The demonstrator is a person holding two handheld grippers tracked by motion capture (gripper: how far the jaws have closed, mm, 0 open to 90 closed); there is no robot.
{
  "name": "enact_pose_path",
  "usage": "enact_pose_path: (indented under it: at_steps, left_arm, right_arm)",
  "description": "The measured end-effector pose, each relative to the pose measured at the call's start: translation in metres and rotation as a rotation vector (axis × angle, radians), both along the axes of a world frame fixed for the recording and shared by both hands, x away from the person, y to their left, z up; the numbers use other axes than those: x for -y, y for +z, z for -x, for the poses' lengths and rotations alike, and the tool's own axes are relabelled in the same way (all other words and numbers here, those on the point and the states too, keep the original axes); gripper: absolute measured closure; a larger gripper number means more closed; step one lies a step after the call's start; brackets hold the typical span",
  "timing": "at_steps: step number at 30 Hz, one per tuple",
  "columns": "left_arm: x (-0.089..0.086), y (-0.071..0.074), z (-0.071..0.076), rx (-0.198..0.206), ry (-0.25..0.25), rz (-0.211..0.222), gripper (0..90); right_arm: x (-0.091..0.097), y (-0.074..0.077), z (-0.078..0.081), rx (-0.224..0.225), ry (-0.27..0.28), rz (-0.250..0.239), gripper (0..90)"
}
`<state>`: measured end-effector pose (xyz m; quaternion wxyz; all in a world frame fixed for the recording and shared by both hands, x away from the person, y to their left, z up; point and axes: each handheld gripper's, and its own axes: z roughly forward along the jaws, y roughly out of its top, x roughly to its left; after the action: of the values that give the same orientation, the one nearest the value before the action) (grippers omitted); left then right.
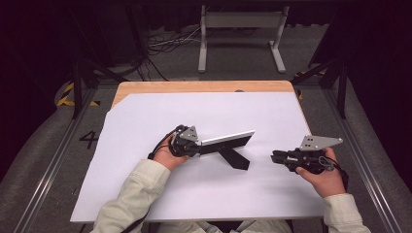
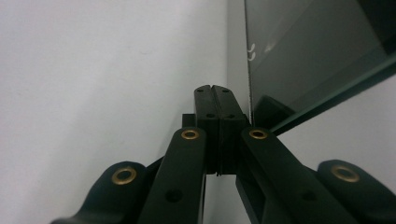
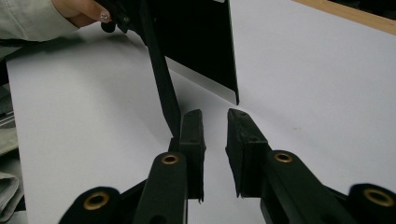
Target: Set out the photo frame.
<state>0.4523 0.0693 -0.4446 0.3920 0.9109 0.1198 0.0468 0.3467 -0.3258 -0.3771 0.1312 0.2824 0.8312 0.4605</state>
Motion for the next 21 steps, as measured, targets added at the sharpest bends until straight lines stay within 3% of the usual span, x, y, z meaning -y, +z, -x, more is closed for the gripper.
enact_pose_path:
  at_steps: [10, 21]
  left_arm:
    - [0.002, 0.002, 0.009, -0.030, -0.077, -0.028, 90.0]
    - [0.010, 0.008, 0.024, -0.040, -0.188, -0.091, 90.0]
  right_arm:
    - [-0.002, 0.001, -0.002, 0.003, 0.004, -0.010, 75.4]
    - [-0.001, 0.004, -0.002, 0.012, 0.002, -0.017, 75.4]
